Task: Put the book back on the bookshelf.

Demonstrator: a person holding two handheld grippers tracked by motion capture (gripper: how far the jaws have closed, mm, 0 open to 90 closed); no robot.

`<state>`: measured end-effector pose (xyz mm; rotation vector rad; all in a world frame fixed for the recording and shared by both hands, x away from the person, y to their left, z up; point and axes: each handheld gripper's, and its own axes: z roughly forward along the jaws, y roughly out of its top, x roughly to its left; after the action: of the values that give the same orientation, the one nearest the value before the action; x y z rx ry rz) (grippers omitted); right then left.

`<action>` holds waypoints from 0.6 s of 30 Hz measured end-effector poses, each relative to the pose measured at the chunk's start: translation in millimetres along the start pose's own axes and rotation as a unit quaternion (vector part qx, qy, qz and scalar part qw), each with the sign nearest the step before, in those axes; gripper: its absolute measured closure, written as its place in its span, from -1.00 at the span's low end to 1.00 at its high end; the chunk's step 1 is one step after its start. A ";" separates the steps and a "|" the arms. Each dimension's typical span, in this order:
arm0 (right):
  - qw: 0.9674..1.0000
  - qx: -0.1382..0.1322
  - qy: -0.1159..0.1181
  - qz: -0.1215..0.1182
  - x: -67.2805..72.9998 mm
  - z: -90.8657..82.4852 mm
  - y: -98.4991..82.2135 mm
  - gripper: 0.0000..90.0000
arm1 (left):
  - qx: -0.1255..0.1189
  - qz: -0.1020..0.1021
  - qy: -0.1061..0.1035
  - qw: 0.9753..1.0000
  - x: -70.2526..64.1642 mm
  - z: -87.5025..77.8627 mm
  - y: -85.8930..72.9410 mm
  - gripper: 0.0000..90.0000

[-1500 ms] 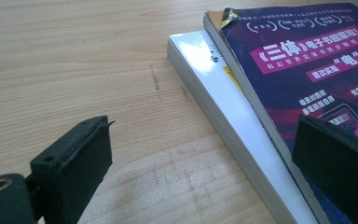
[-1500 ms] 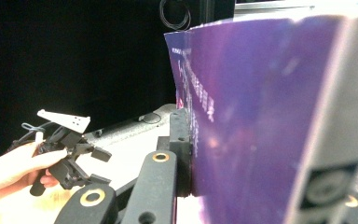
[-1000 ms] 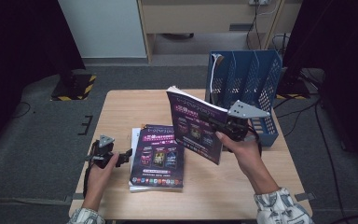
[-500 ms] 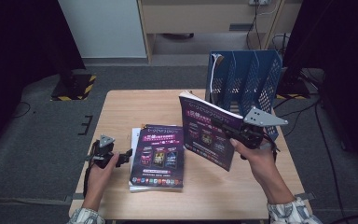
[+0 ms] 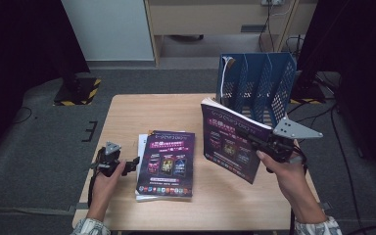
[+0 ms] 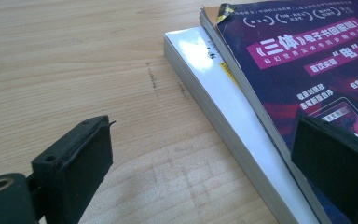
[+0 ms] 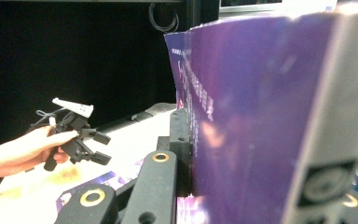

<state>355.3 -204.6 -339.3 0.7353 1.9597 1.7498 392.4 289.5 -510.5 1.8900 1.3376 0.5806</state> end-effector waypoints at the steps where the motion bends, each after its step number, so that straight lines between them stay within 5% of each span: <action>1: 1.000 0.002 -0.002 -0.001 -1.2 -2.5 0.0 0.83 | 0.000 0.000 0.000 1.000 0.0 0.2 -0.1 -0.88; 18: 0.999 0.000 -0.032 0.005 -11.9 -39.3 3.5 0.83 | 0.002 0.003 0.000 1.000 -0.7 0.5 -0.2 -0.88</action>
<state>340.5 -242.2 -331.4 0.7932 1.9161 1.7105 392.4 288.8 -510.9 1.8992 1.3341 0.5812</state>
